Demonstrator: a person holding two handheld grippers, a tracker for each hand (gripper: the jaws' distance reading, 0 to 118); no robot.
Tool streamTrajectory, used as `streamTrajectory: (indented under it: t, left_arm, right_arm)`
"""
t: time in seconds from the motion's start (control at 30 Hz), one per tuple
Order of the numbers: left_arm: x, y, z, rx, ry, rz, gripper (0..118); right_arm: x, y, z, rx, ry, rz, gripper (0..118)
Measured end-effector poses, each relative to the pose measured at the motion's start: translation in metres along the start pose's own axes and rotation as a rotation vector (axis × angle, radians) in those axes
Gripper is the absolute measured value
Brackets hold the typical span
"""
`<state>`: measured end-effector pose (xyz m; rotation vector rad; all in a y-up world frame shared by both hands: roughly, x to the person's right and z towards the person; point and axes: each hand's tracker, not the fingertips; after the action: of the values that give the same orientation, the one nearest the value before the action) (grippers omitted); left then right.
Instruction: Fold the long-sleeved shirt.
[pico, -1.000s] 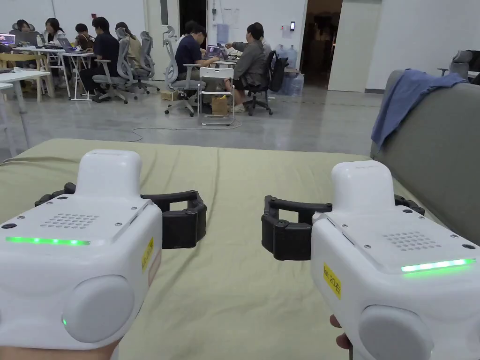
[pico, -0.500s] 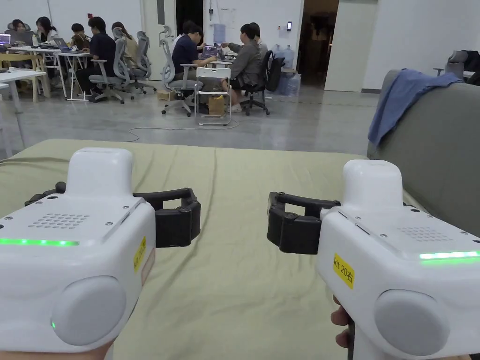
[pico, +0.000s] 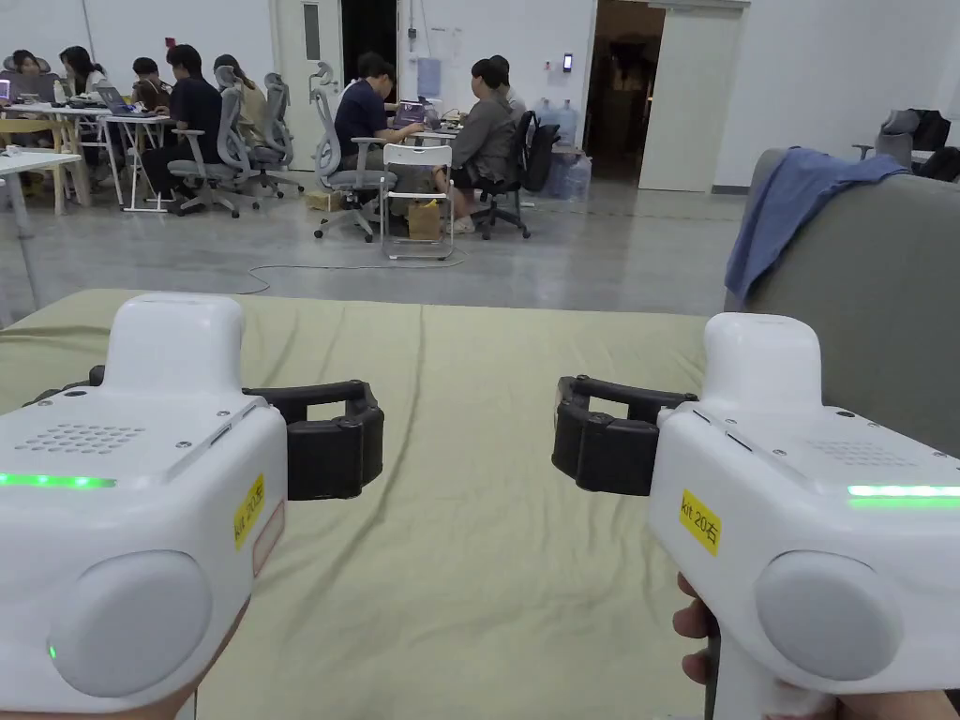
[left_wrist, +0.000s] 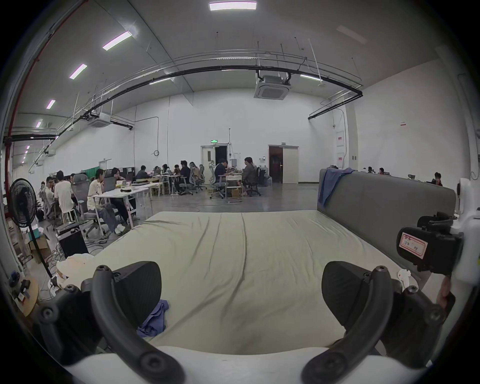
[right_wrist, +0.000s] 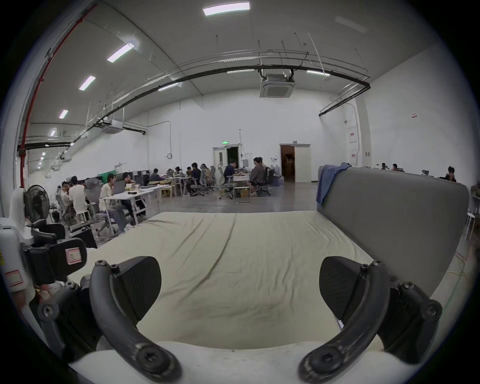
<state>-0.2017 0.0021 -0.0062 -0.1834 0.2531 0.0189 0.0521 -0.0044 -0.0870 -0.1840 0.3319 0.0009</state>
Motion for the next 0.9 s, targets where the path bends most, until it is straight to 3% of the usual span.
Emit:
streamTrajectory:
  t: [0.9]
  left_arm:
    - [0.0039,-0.0032,0.0011,-0.008,-0.003,-0.019,118]
  right_arm:
    - [-0.0069,0.0003,0.0038,-0.008,-0.004,0.042,118]
